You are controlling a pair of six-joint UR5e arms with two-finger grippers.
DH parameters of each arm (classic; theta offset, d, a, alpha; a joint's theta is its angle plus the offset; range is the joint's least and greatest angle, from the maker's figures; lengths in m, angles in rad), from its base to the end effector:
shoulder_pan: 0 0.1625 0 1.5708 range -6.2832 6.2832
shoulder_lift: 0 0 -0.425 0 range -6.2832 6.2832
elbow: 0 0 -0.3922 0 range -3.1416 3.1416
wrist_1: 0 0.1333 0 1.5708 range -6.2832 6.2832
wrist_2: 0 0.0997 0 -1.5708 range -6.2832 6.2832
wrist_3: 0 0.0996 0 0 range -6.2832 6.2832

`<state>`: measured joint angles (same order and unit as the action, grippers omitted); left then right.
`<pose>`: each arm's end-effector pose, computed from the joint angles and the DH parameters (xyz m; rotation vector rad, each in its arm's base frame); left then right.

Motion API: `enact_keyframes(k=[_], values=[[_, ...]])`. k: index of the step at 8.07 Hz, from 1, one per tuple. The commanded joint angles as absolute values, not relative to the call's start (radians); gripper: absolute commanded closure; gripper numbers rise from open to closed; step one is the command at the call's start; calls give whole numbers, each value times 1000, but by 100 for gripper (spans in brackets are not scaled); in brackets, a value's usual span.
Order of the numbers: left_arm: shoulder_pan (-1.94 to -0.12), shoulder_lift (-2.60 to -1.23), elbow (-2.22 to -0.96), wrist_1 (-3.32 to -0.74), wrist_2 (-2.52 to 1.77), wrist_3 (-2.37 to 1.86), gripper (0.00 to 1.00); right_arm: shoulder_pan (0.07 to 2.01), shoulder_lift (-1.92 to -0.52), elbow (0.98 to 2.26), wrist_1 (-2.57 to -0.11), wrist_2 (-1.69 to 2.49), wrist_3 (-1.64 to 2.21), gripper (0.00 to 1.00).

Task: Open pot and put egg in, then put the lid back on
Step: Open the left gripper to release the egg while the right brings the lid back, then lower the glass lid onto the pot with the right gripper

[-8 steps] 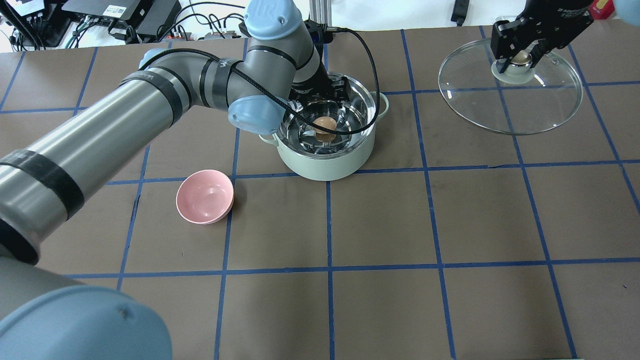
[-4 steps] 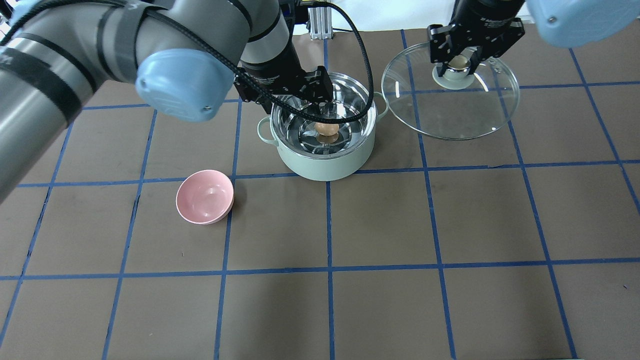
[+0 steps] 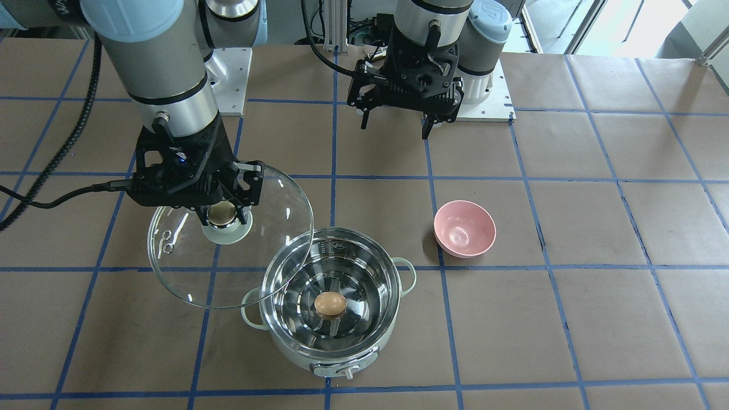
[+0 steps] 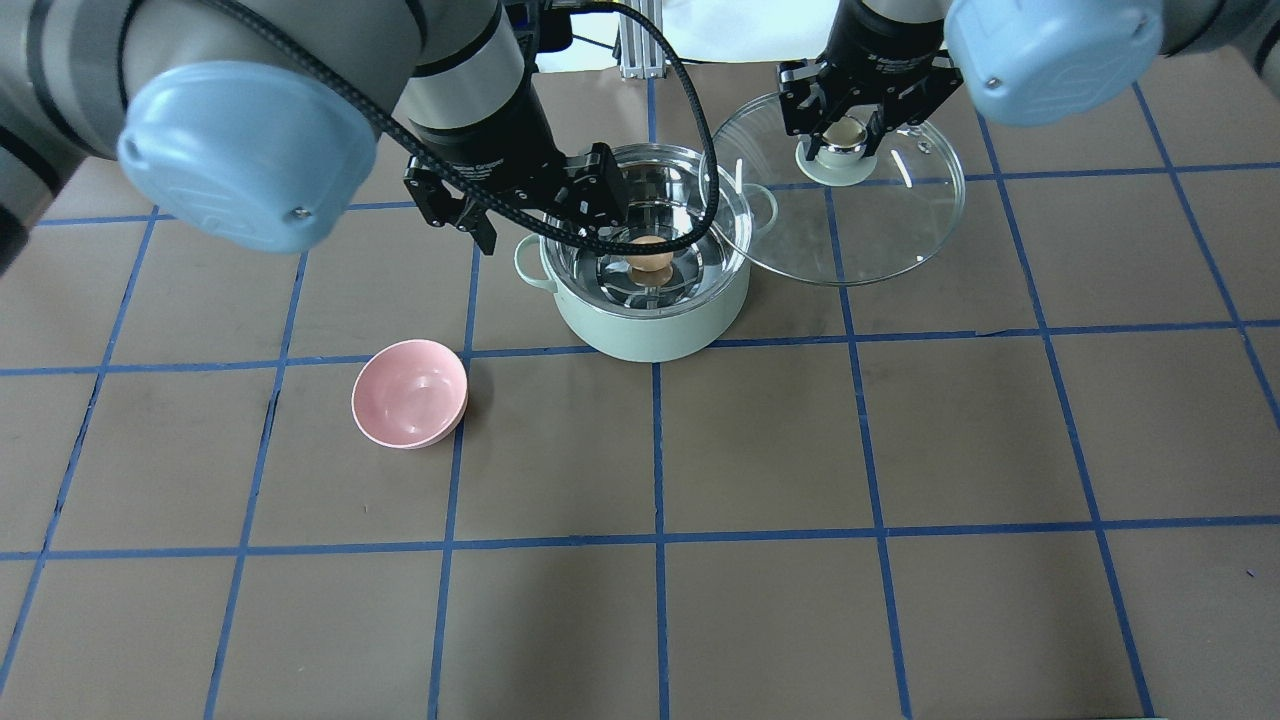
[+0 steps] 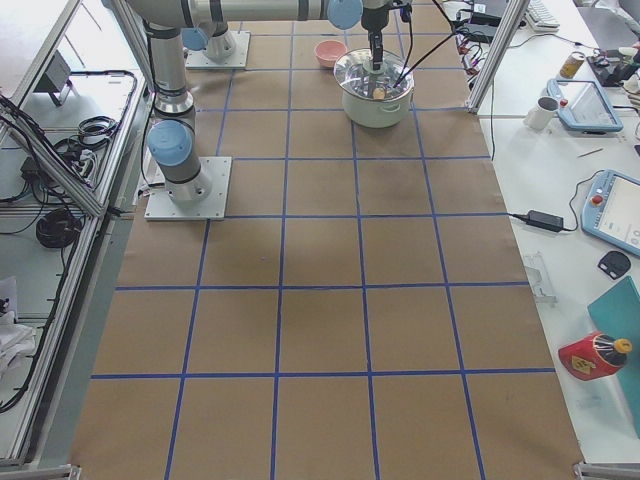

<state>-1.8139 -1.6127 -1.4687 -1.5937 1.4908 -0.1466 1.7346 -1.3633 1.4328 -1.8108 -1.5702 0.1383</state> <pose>-0.2605 -0.4635 0.5152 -0.1497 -3.0521 0.0322 0.2284 -0.5643 0.4699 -0.0397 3.1041 -0.2621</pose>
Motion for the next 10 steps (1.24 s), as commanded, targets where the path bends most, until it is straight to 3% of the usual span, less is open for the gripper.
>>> enact_keyframes(k=[1, 10], values=[[-1714, -1556, -1463, -1669, 1497, -140, 0, 1817, -1318, 1433, -1880, -1580, 224, 100], [-1496, -1543, -1471, -1687, 1597, 63, 0, 1957, -1161, 1433, -2108, -1620, 370, 100]])
